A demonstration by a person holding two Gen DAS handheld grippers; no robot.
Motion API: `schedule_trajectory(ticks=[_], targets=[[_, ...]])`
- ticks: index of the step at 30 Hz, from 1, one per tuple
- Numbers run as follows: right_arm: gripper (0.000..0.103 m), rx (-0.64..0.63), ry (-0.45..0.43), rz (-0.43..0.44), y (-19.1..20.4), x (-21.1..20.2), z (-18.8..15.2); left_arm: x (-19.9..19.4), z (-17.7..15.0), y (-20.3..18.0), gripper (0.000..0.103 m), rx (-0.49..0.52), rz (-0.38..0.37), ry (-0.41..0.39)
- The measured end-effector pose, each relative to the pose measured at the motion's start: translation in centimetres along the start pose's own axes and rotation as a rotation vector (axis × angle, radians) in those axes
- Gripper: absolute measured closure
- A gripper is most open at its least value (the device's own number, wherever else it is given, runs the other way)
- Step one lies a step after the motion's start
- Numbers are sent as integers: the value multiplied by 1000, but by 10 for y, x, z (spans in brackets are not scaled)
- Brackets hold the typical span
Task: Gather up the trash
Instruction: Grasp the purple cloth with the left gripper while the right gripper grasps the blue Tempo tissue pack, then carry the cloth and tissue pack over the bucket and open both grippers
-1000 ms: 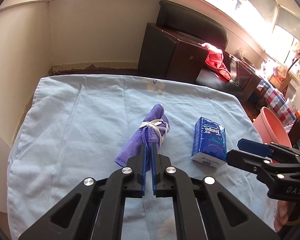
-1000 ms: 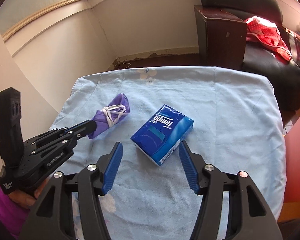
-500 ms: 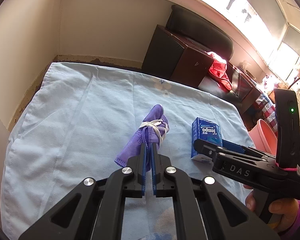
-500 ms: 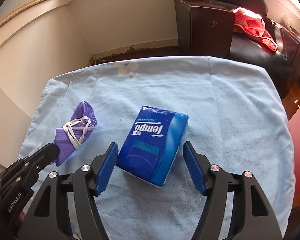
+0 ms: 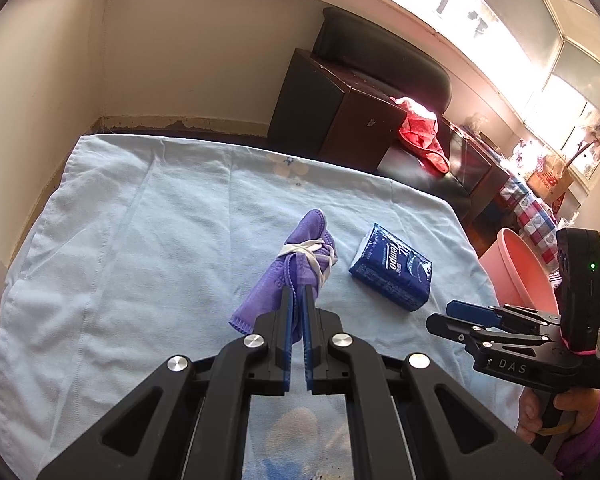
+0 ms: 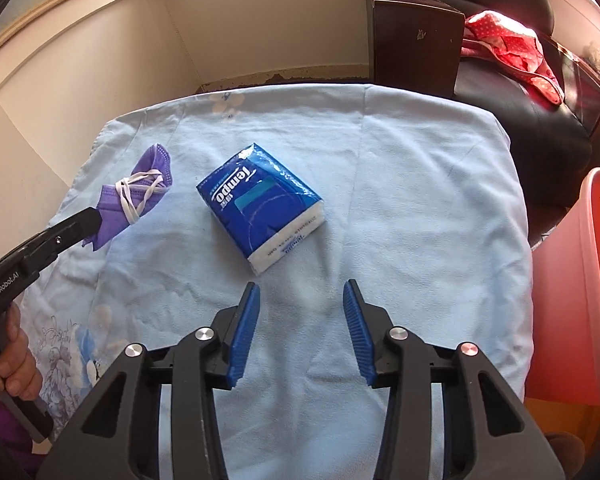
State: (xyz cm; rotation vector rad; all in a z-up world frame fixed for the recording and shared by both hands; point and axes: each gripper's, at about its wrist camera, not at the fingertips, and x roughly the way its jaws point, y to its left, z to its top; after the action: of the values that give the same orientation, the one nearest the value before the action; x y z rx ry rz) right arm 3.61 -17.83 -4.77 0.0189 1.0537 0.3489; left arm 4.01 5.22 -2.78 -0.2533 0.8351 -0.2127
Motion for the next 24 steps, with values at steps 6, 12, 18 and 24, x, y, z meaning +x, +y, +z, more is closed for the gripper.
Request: schedule_trajectory(ticks=[6,12,18,24], targets=[[44,-75,-66,39,6,-8,18,-1,1,-6,99,6,2,3],[37,-266,-65,16,23,9,39,-1,2,-3,99,2,19,15],[37,-316,-10,50,26,28,43,-1,1,1,99,-11,33,19],[45,-268,-28,88,18,25,36,-1,2,-4,99,-2,34,20]])
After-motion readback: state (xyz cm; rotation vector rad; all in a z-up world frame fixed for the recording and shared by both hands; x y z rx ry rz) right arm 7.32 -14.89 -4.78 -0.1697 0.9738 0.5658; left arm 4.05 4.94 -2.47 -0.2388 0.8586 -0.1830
